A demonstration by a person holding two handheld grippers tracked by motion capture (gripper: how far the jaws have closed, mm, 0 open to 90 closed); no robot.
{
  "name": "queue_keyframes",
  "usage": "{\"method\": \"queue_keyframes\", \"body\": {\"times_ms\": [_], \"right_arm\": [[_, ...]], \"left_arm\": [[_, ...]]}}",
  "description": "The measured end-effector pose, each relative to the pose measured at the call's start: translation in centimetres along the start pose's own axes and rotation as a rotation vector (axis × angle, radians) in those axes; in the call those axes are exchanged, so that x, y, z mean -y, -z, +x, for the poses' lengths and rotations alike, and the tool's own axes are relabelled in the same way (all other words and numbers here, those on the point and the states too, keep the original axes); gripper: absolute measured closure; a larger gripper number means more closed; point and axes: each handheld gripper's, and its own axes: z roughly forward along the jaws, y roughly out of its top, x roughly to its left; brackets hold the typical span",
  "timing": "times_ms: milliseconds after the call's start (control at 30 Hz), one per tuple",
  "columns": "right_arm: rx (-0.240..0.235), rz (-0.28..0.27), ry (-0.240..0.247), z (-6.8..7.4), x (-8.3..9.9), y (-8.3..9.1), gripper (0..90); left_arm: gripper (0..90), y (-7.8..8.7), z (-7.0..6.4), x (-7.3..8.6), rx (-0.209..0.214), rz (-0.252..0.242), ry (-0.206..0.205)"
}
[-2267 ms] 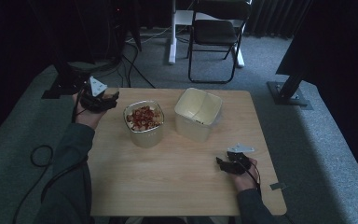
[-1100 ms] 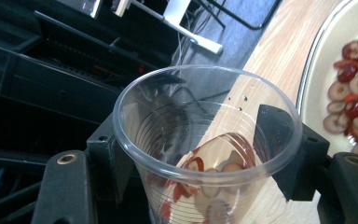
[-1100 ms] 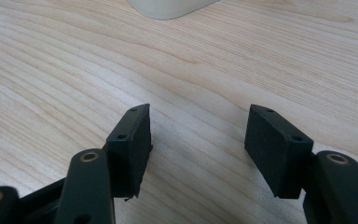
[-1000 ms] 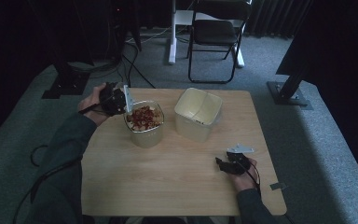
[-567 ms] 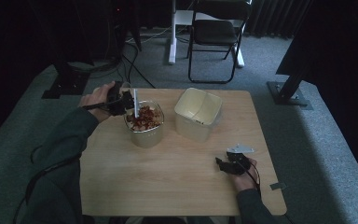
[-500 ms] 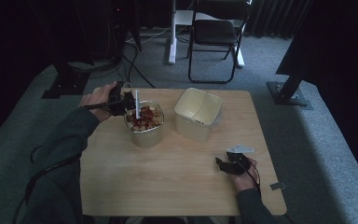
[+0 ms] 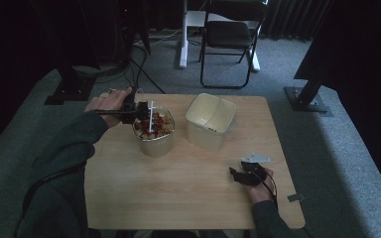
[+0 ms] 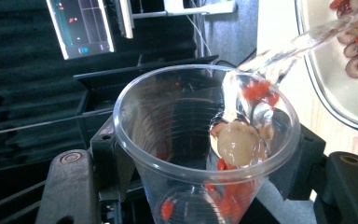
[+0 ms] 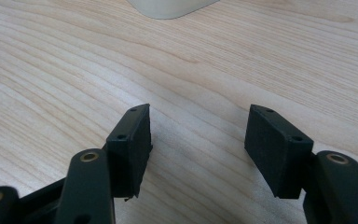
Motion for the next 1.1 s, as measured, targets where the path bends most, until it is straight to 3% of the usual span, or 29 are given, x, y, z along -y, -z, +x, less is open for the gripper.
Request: {"method": "queue_keyframes", "body": {"times_ms": [700, 1067, 1100], "right_arm": [[-0.002, -0.002, 0.001, -0.02, 0.01, -0.02, 40.3], [-0.002, -0.002, 0.000, -0.02, 0.01, -0.02, 40.3], [-0.002, -0.003, 0.000, -0.03, 0.01, -0.02, 40.3]], "left_arm": [[34.5, 0.09, -0.23, 0.24, -0.026, 0.028, -0.069], [34.6, 0.08, -0.35, 0.19, -0.027, 0.024, -0.054], [34.5, 0.08, -0.27, 0.15, -0.030, 0.025, -0.068]]}}
